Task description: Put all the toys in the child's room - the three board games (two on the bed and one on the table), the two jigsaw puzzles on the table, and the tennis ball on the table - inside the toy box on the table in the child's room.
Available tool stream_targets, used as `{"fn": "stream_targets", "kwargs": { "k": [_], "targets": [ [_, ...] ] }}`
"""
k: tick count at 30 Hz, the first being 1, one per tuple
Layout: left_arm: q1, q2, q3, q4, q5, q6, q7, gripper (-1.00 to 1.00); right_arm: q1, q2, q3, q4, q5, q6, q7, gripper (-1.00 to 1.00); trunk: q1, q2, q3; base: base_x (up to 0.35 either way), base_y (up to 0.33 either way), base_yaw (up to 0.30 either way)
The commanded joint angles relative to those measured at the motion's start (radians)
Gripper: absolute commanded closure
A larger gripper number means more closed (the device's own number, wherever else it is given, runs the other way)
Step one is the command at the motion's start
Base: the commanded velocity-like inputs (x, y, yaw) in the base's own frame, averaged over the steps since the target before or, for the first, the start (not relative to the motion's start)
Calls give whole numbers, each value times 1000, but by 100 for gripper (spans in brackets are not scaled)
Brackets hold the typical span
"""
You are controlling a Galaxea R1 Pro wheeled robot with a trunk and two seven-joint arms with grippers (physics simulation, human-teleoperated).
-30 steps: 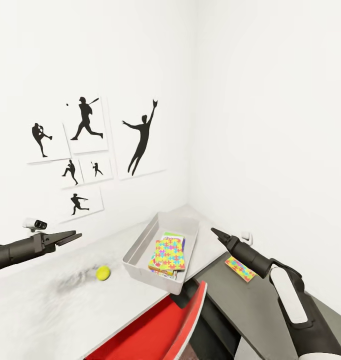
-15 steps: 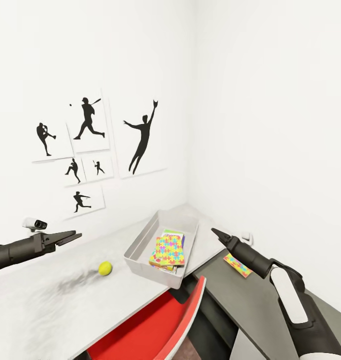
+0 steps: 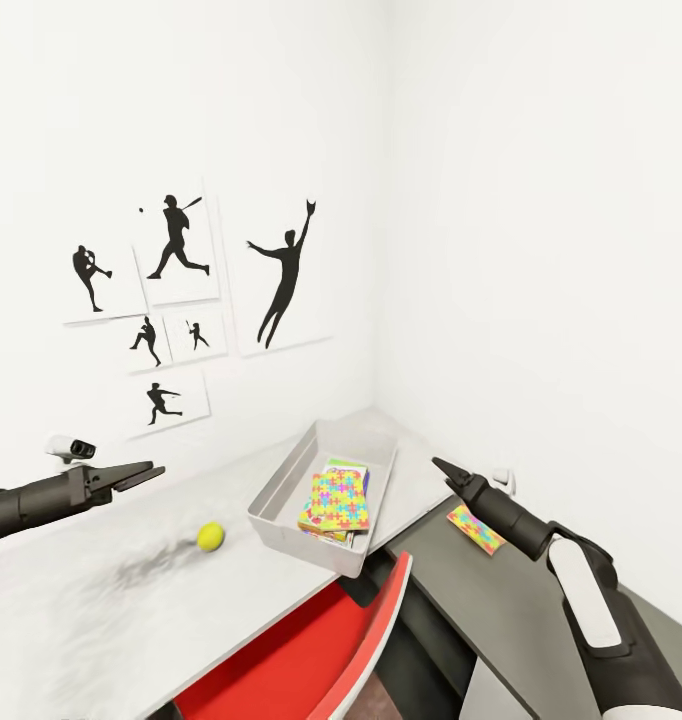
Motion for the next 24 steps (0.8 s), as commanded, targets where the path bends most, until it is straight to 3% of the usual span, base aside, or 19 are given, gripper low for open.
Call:
{"fn": "stream_targets", "kwargs": {
  "k": [1,9,20,24],
  "targets": [
    [0,0,0,0,-1,11,-4,-100,0,1,-2,1,-3,6,1,-100,0,-1,0,-108,0,-93],
    [-1,1,-1,0,-1,11,-4,-100,0,1,-9,3,-2,5,-3,-100,0,-1,3,-132,0,-177],
    [0,2,0,0,-1,11,-4,-100,0,1,-34,30,-4,4,-1,-100,0,-1,3,-7,0,-19],
    [0,2,2,0,-1,11,-4,-100,0,1,-34,37,-3,3,-1,-100,0,-1,3,0,0,-171]
  ]
}}
